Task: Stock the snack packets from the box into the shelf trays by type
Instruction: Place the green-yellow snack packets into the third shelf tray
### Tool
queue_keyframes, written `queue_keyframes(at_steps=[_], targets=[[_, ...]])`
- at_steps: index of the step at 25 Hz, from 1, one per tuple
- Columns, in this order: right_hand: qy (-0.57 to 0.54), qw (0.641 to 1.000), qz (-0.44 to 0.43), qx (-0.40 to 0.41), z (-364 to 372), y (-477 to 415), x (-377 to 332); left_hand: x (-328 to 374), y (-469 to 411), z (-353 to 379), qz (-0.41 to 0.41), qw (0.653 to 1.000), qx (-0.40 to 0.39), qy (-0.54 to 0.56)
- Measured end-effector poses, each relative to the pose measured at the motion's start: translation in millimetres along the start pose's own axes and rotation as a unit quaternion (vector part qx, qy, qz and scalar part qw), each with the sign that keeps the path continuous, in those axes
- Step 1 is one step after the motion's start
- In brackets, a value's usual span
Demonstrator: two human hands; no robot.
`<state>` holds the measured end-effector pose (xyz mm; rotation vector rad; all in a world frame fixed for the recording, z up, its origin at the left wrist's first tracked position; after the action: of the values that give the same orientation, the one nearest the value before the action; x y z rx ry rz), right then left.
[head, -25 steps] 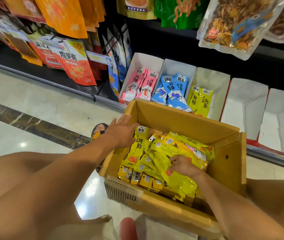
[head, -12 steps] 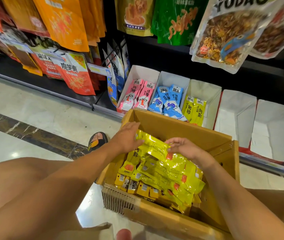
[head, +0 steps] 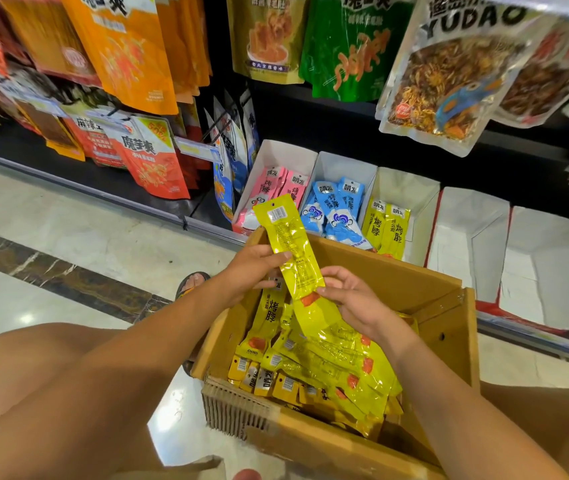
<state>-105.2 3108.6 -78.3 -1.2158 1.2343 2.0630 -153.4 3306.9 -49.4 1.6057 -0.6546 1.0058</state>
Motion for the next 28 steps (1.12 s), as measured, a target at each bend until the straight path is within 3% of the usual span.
queue_keyframes(at_steps=[5, 9, 11, 13, 17, 24, 28], targets=[[-0.022, 0.999, 0.015, -0.022, 13, -5, 0, -3, -2, 2, -0.026, 0.997, 0.000, 0.074], [0.127, 0.981, 0.072, 0.125, -34, -16, 32, -15, -11, -19, -0.028, 0.997, 0.046, 0.050], [0.238, 0.952, 0.066, 0.183, -61, -21, 60, -23, -12, -28, -0.030, 0.997, 0.067, 0.039], [0.361, 0.911, 0.073, 0.186, -79, -24, 94, -31, -13, -35, -0.035, 0.995, 0.081, 0.040], [0.618, 0.777, 0.097, 0.072, -84, -18, 154, -50, -17, -57, -0.042, 0.993, 0.106, 0.008], [0.731, 0.671, 0.077, 0.096, -74, -35, 147, -72, -15, -76, -0.061, 0.992, 0.109, -0.007], [0.758, 0.641, 0.072, 0.096, -77, -40, 151, -70, -12, -75, -0.047, 0.994, 0.095, -0.008]])
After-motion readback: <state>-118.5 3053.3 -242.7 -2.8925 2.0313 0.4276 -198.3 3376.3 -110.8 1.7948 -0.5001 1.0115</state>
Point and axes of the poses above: each hand's wrist, its own y-axis away from the middle knuckle, its own z-axis out of the palm, x = y × z, the point moved 6 cm from there along -y, towards the middle knuckle, and after that the axes turned 6 degrees about x, right-handed, at the moved point
